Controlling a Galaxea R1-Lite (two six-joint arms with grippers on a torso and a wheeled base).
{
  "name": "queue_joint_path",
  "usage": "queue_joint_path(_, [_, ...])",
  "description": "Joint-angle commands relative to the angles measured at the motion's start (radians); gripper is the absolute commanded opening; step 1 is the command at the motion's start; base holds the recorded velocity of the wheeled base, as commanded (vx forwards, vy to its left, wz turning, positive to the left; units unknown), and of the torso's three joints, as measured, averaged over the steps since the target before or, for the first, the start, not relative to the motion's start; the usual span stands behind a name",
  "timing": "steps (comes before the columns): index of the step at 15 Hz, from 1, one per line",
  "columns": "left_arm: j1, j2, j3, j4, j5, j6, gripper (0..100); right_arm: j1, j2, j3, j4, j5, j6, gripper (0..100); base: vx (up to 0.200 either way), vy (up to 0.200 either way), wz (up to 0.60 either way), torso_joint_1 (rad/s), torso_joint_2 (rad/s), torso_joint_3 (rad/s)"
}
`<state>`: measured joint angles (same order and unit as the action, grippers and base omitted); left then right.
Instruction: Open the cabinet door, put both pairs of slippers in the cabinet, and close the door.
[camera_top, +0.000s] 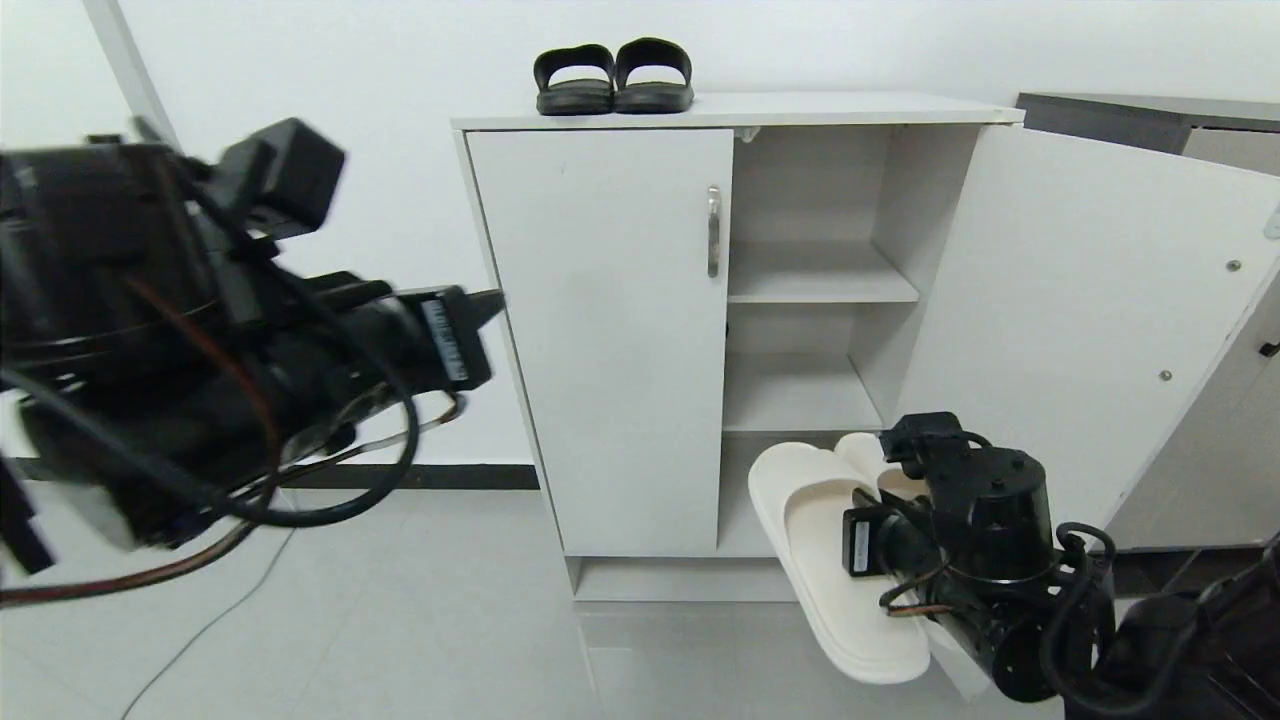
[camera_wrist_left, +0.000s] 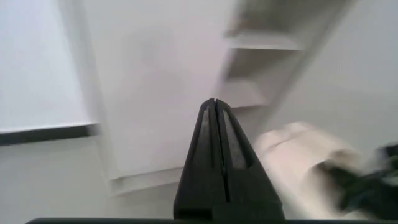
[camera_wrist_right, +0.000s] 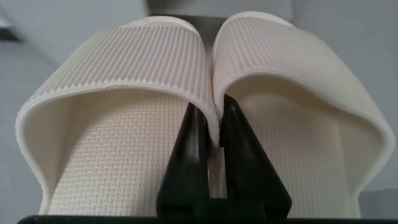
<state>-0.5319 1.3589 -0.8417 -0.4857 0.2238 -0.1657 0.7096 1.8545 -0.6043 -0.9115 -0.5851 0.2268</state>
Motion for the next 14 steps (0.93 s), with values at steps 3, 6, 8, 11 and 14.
queue_joint_path(3, [0.418,-0.701,0.492,0.211,0.138,0.081,0,-0.062,0.069,-0.031,0.000,-0.009,-0.003,0,0.000,0.000,0.00,0.000,0.00,0.000])
queue_joint_path(6, [0.507,-0.963,0.739,0.239,0.132,0.106,0,-0.042,0.078,-0.015,-0.001,-0.010,-0.003,0,0.000,0.000,0.00,0.000,0.00,0.000])
queue_joint_path(8, [0.507,-1.147,0.842,0.253,0.057,0.141,0,-0.036,0.094,0.001,-0.009,-0.010,-0.001,0,0.000,0.000,0.00,0.000,0.00,0.000])
queue_joint_path(11, [0.533,-1.359,0.840,0.496,-0.097,0.175,0,-0.038,0.106,0.009,-0.030,-0.009,-0.001,0,0.000,0.000,0.00,0.000,0.00,0.000])
queue_joint_path(14, [0.533,-1.359,0.842,0.492,-0.274,0.215,0,-0.038,0.158,0.011,-0.083,-0.001,0.000,0,0.000,0.000,0.00,0.000,0.00,0.000])
